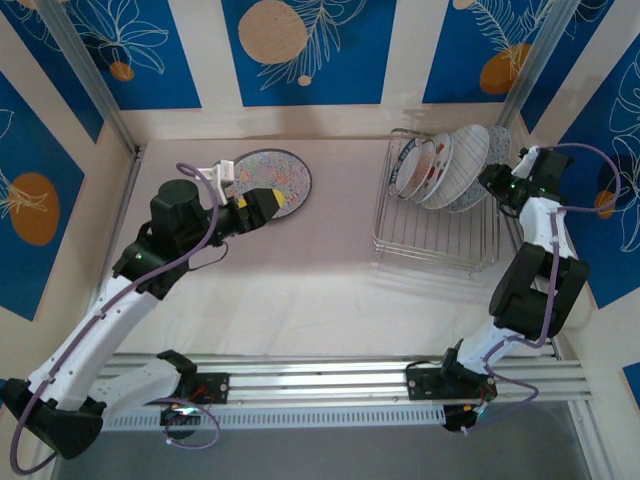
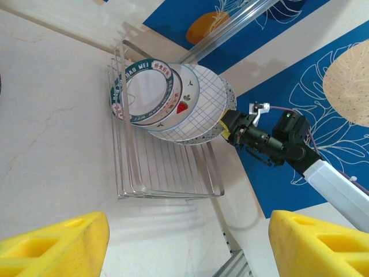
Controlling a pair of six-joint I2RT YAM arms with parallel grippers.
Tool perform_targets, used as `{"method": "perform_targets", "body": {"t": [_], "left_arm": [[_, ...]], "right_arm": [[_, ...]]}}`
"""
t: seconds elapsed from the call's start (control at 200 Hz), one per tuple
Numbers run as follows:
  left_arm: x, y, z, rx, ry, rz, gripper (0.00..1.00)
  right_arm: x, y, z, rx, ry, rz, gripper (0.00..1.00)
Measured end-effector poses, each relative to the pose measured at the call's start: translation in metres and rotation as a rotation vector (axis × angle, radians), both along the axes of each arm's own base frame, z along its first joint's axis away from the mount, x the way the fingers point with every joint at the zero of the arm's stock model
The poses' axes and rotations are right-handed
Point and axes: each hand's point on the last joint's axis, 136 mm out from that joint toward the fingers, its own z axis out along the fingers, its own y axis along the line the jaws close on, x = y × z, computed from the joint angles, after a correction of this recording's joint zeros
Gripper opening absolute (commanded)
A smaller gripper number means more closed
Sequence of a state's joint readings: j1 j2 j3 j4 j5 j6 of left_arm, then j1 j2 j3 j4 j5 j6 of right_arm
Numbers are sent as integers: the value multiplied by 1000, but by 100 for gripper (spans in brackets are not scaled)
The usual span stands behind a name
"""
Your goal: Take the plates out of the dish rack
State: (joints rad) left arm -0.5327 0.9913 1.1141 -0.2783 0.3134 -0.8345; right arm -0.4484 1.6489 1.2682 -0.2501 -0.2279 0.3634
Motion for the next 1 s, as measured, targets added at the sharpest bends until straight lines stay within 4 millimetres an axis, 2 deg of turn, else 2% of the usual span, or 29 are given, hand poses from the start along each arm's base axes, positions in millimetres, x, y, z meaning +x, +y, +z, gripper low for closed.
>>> {"method": "perform_targets", "body": {"t": [0.315, 0.695, 0.775, 1.0], "left_arm": [[0, 0, 0, -1, 0, 0, 73], [-1, 1, -4, 9, 16, 0, 73], [-1, 1, -5, 10, 18, 0, 73], [-1, 1, -5, 11, 19, 0, 73]], "right_arm": [[6, 0, -21, -25, 57, 3, 29], [9, -7, -25, -130, 105, -15, 9], [10, -6, -23, -150, 114, -18, 3], [10, -4, -19, -215, 128, -37, 0]]}}
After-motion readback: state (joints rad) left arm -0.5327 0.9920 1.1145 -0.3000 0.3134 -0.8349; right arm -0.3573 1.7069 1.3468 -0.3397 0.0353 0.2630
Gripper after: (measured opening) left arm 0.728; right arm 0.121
